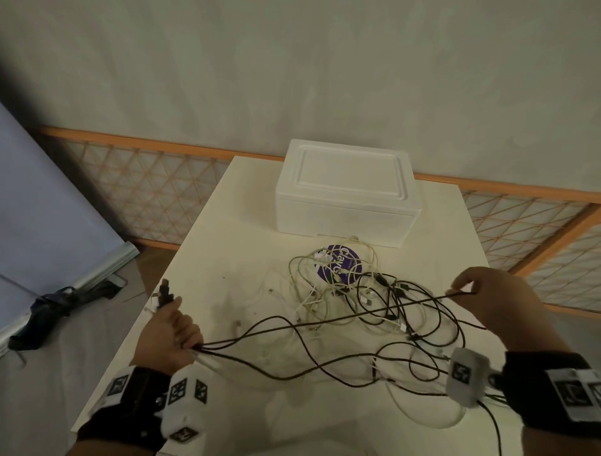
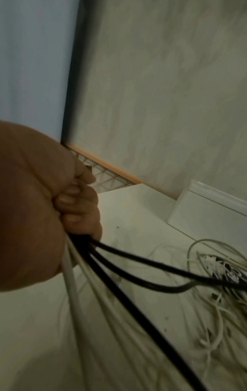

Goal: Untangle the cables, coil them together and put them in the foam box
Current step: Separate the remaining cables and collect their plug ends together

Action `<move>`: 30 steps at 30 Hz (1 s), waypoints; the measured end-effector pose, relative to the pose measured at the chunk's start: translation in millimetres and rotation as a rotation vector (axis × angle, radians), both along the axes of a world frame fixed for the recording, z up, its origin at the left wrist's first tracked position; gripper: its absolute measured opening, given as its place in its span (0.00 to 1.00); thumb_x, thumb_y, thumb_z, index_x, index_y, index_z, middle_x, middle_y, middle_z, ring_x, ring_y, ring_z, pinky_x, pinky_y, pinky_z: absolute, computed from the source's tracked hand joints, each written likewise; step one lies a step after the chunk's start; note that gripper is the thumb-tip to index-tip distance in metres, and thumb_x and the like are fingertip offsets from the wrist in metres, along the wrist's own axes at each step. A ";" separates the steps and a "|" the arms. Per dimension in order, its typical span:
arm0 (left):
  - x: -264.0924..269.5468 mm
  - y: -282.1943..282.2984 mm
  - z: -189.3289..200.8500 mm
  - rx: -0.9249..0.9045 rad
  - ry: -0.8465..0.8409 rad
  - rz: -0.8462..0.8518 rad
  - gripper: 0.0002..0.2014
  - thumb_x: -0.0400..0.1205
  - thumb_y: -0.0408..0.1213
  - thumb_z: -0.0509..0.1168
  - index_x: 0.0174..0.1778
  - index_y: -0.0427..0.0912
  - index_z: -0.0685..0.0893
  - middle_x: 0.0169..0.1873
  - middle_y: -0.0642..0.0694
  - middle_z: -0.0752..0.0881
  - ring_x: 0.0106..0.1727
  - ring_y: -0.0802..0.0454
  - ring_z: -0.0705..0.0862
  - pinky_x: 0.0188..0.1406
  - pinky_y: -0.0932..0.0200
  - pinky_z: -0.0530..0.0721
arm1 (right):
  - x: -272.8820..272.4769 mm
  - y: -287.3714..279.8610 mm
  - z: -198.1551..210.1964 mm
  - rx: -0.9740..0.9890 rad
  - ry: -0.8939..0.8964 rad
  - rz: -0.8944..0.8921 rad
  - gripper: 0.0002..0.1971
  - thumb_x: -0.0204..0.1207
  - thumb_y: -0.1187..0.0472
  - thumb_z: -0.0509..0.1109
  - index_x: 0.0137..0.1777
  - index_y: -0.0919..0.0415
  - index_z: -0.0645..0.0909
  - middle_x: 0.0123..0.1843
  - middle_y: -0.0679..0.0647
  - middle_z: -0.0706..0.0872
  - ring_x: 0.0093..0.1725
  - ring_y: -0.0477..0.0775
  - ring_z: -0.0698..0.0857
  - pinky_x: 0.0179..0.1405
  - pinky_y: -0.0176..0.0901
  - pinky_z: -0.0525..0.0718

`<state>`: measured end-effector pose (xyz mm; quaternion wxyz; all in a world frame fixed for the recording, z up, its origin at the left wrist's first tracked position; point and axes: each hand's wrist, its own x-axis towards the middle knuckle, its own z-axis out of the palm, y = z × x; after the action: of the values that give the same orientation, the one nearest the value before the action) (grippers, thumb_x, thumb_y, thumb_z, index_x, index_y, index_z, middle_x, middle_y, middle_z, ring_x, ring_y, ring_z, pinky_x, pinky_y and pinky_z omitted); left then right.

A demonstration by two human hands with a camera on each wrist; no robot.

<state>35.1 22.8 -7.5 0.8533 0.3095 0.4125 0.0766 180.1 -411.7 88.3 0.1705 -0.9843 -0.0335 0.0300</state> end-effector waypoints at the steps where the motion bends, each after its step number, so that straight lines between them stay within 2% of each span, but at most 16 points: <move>1: -0.6 -3.2 0.5 0.036 0.023 -0.014 0.30 0.85 0.41 0.59 0.14 0.47 0.61 0.11 0.53 0.59 0.09 0.56 0.57 0.11 0.69 0.56 | -1.5 -3.8 0.0 -0.030 0.022 0.012 0.09 0.67 0.50 0.79 0.38 0.45 0.80 0.30 0.42 0.80 0.32 0.43 0.78 0.28 0.39 0.70; 4: 3.5 -11.5 7.1 0.094 0.045 -0.026 0.29 0.84 0.37 0.60 0.15 0.48 0.60 0.12 0.53 0.58 0.10 0.56 0.56 0.11 0.70 0.56 | -4.5 -8.8 2.4 -0.087 0.077 0.035 0.12 0.64 0.45 0.80 0.41 0.44 0.81 0.34 0.42 0.80 0.36 0.44 0.78 0.33 0.41 0.72; 8: 2.5 -1.9 8.3 0.123 0.072 0.040 0.23 0.84 0.36 0.59 0.25 0.47 0.57 0.11 0.53 0.58 0.10 0.57 0.56 0.11 0.71 0.55 | -1.2 -35.2 14.2 -0.151 -0.086 -0.122 0.12 0.65 0.43 0.78 0.36 0.48 0.82 0.35 0.48 0.83 0.37 0.52 0.81 0.33 0.42 0.75; 10: -2.9 4.6 4.7 0.136 0.090 0.079 0.22 0.84 0.37 0.59 0.26 0.48 0.56 0.11 0.54 0.59 0.10 0.57 0.56 0.11 0.72 0.55 | -0.1 -48.4 21.2 -0.158 -0.104 -0.196 0.10 0.66 0.46 0.79 0.39 0.50 0.84 0.33 0.48 0.82 0.36 0.55 0.81 0.32 0.44 0.77; 11: -5.1 5.9 2.4 0.136 0.093 0.082 0.22 0.84 0.37 0.59 0.27 0.47 0.56 0.11 0.54 0.59 0.10 0.57 0.56 0.11 0.72 0.56 | 0.6 -51.2 21.2 -0.177 -0.070 -0.199 0.12 0.65 0.48 0.80 0.43 0.52 0.84 0.33 0.47 0.81 0.37 0.55 0.81 0.34 0.46 0.78; 13: -7.0 3.0 -0.5 0.130 0.090 0.056 0.22 0.84 0.37 0.58 0.26 0.48 0.55 0.11 0.54 0.59 0.10 0.56 0.56 0.11 0.72 0.56 | -0.6 -44.4 15.3 -0.296 0.077 -0.142 0.22 0.60 0.47 0.82 0.52 0.51 0.82 0.39 0.47 0.81 0.42 0.53 0.82 0.43 0.48 0.81; 16: -2.0 -8.3 3.7 0.126 0.034 -0.002 0.22 0.85 0.37 0.58 0.27 0.48 0.56 0.12 0.54 0.59 0.10 0.57 0.56 0.12 0.70 0.55 | -8.3 -15.8 -4.0 -0.496 0.309 0.023 0.35 0.55 0.43 0.83 0.63 0.45 0.75 0.54 0.49 0.83 0.53 0.52 0.82 0.51 0.48 0.79; 18: 1.5 -11.9 12.3 0.134 0.015 -0.021 0.23 0.85 0.38 0.59 0.26 0.48 0.57 0.12 0.54 0.59 0.11 0.57 0.56 0.13 0.70 0.54 | -9.4 -3.7 -13.0 -0.412 0.293 0.073 0.31 0.61 0.47 0.81 0.64 0.47 0.76 0.58 0.52 0.82 0.53 0.52 0.81 0.49 0.46 0.78; 21: 0.1 -4.7 23.4 0.206 0.035 -0.024 0.22 0.84 0.38 0.60 0.26 0.48 0.58 0.13 0.54 0.59 0.12 0.57 0.56 0.13 0.69 0.54 | -5.0 2.5 -1.4 -0.080 0.057 0.029 0.08 0.76 0.56 0.71 0.53 0.54 0.82 0.51 0.54 0.85 0.41 0.51 0.79 0.39 0.43 0.73; 22: -0.6 -3.6 27.4 0.234 0.036 -0.042 0.22 0.84 0.38 0.60 0.27 0.48 0.58 0.13 0.54 0.59 0.12 0.58 0.56 0.13 0.70 0.54 | -3.7 3.7 7.3 0.003 0.002 0.056 0.03 0.79 0.58 0.67 0.49 0.54 0.82 0.47 0.53 0.85 0.38 0.51 0.80 0.35 0.43 0.72; 24: 2.8 -13.1 38.4 0.295 0.004 -0.137 0.19 0.85 0.38 0.61 0.30 0.48 0.62 0.13 0.54 0.62 0.12 0.59 0.57 0.12 0.71 0.54 | -8.2 18.2 27.4 0.081 -0.008 0.199 0.05 0.81 0.60 0.64 0.45 0.54 0.81 0.42 0.52 0.85 0.38 0.49 0.81 0.35 0.38 0.73; 26: 12.0 -40.6 50.9 0.415 -0.057 -0.312 0.12 0.85 0.39 0.62 0.35 0.45 0.72 0.18 0.49 0.74 0.13 0.59 0.59 0.12 0.69 0.55 | -20.0 54.0 38.6 0.081 0.000 0.411 0.08 0.81 0.60 0.63 0.45 0.57 0.83 0.42 0.51 0.84 0.42 0.50 0.80 0.37 0.30 0.70; 27: 17.8 -59.1 57.7 0.491 -0.099 -0.409 0.11 0.85 0.40 0.62 0.37 0.42 0.77 0.24 0.45 0.79 0.14 0.58 0.60 0.14 0.67 0.56 | -27.6 75.3 35.0 0.053 0.005 0.530 0.09 0.82 0.61 0.63 0.46 0.59 0.84 0.42 0.51 0.83 0.43 0.50 0.80 0.39 0.32 0.70; 28: 23.4 -78.5 64.5 0.559 -0.149 -0.504 0.11 0.85 0.40 0.62 0.39 0.39 0.83 0.28 0.42 0.80 0.16 0.57 0.60 0.18 0.65 0.55 | -38.9 99.0 30.6 0.021 0.005 0.639 0.10 0.82 0.61 0.62 0.46 0.62 0.84 0.42 0.53 0.83 0.45 0.51 0.79 0.43 0.36 0.72; 29: 27.8 -97.1 70.4 0.613 -0.200 -0.601 0.11 0.85 0.41 0.62 0.42 0.41 0.87 0.27 0.42 0.77 0.17 0.57 0.59 0.21 0.62 0.54 | -48.7 121.5 23.2 -0.014 -0.009 0.720 0.10 0.81 0.62 0.61 0.45 0.63 0.84 0.43 0.55 0.84 0.46 0.54 0.80 0.48 0.42 0.74; 30: 30.5 -113.4 74.5 0.663 -0.241 -0.695 0.10 0.85 0.41 0.62 0.46 0.44 0.88 0.23 0.46 0.74 0.18 0.57 0.60 0.22 0.63 0.55 | -57.1 140.4 18.0 -0.031 -0.041 0.780 0.11 0.80 0.64 0.60 0.43 0.63 0.84 0.42 0.56 0.85 0.46 0.56 0.82 0.50 0.47 0.77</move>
<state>65.6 -90.7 67.0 0.7256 0.6725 0.1368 -0.0504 122.9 -271.4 106.3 0.1304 -0.9006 -0.4080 0.0733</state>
